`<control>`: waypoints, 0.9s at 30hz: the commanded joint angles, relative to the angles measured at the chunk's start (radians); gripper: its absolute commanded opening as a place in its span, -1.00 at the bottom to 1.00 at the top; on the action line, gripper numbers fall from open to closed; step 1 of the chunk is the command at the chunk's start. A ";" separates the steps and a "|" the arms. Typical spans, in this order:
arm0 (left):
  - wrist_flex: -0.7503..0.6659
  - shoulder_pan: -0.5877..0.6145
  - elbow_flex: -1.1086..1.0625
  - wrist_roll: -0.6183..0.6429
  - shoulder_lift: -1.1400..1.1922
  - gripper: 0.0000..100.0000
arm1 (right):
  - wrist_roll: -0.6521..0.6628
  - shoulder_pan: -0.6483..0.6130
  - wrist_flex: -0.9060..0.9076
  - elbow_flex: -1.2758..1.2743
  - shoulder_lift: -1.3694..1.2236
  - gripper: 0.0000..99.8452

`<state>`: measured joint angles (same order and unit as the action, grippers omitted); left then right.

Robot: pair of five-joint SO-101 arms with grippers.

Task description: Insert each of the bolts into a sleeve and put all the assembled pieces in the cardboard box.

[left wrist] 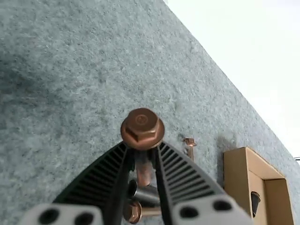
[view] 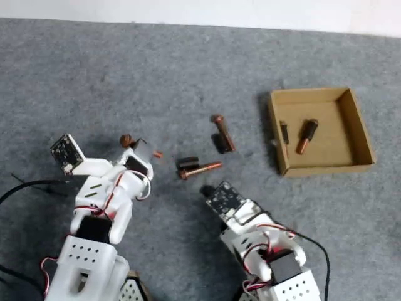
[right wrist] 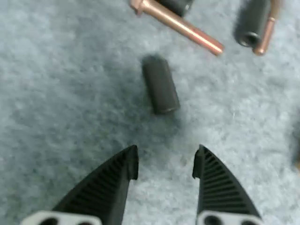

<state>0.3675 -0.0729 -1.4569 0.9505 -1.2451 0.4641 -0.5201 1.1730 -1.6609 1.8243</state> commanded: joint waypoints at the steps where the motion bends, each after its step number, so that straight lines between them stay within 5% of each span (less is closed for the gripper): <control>1: -0.031 0.013 0.010 -0.008 -0.036 -0.99 | -0.023 -0.038 -0.031 0.068 -0.001 -0.65; 20: -0.034 0.013 0.004 -0.009 -0.038 -0.99 | -0.087 -0.081 -0.447 0.424 -1.029 -0.65; 27: -0.034 0.013 0.005 -0.009 -0.038 -0.99 | -0.084 -0.081 -0.591 0.423 -1.139 -0.65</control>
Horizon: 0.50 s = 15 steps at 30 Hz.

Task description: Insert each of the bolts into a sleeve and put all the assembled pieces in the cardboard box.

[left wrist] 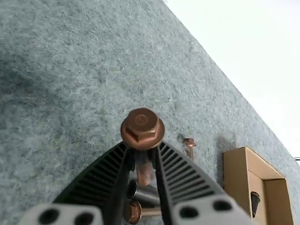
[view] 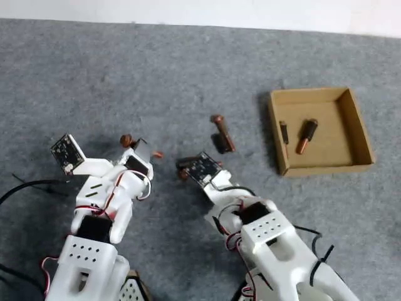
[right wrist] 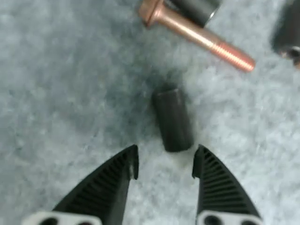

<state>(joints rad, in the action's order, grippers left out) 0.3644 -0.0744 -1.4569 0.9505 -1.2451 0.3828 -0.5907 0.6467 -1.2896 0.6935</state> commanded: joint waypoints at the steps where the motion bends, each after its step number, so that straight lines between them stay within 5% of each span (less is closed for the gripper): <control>1: -0.031 0.015 0.005 -0.009 -0.038 -0.99 | -0.003 -0.010 -0.081 0.050 -0.010 -0.65; 15: -0.031 0.015 0.005 -0.009 -0.036 -0.99 | -0.002 -0.021 -0.130 0.047 -0.019 -0.65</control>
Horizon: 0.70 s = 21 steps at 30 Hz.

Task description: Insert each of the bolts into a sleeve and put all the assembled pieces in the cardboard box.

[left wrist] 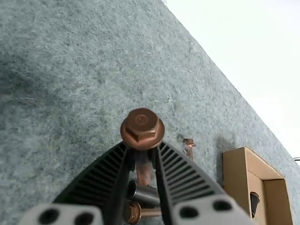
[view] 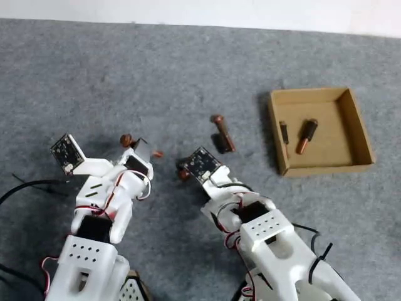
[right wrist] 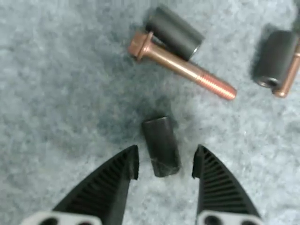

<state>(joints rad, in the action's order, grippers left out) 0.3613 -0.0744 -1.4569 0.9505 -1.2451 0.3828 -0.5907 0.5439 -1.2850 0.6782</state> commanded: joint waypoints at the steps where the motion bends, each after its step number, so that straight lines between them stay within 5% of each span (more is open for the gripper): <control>1: -0.028 0.013 0.005 -0.009 -0.035 -0.99 | -0.008 -0.024 -0.036 0.042 -0.004 -0.65; 21: -0.028 0.010 0.005 -0.009 -0.031 -0.99 | -0.011 -0.050 -0.084 0.008 -0.140 -0.66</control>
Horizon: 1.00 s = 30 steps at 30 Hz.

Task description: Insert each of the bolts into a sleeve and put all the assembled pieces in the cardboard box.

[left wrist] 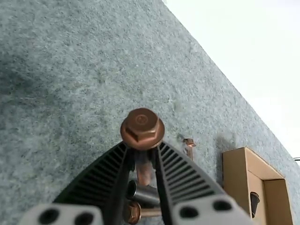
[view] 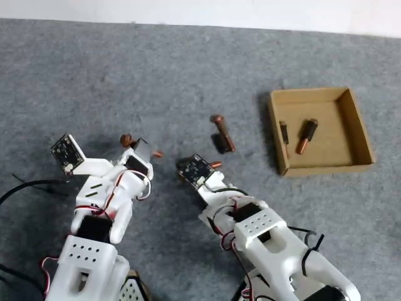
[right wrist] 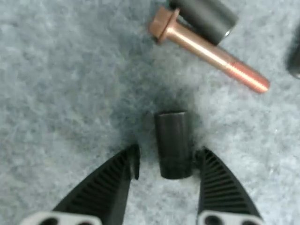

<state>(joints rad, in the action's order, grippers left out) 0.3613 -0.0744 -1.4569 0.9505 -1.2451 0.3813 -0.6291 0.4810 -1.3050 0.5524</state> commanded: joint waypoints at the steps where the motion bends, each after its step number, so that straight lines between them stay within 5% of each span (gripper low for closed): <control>1: -0.028 0.010 0.005 -0.009 -0.031 -0.99 | -0.009 -0.012 -0.025 0.028 -0.018 -0.66; 30: -0.028 0.010 0.004 -0.009 -0.030 -0.99 | -0.068 -0.012 -0.068 0.030 -0.024 -0.80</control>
<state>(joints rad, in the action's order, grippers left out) 0.3613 -0.0744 -1.4569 0.9505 -1.2451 0.3230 -0.6291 0.4196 -1.3050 0.5294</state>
